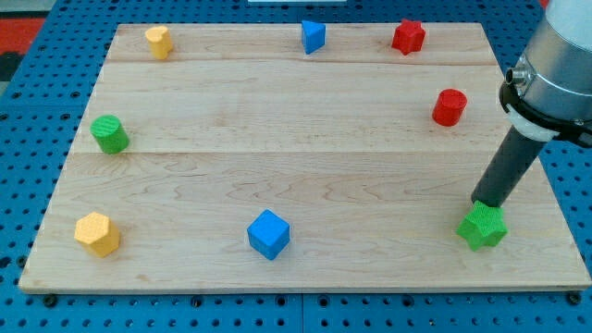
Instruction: Move your arm towards the blue triangle
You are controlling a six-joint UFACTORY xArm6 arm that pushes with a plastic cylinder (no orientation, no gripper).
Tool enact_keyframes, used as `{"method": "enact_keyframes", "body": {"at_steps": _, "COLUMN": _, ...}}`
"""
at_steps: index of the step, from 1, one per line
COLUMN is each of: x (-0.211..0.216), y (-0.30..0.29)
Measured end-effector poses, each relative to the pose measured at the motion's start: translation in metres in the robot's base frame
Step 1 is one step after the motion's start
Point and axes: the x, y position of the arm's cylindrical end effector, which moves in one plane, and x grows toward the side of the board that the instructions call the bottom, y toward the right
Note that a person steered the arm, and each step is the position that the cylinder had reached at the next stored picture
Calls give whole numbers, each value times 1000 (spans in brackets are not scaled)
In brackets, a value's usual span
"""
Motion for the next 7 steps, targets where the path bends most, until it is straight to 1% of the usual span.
{"method": "enact_keyframes", "body": {"at_steps": 3, "x": -5, "y": 0}}
{"method": "enact_keyframes", "body": {"at_steps": 4, "x": -29, "y": 12}}
{"method": "enact_keyframes", "body": {"at_steps": 6, "x": -146, "y": 90}}
{"method": "enact_keyframes", "body": {"at_steps": 7, "x": -191, "y": 81}}
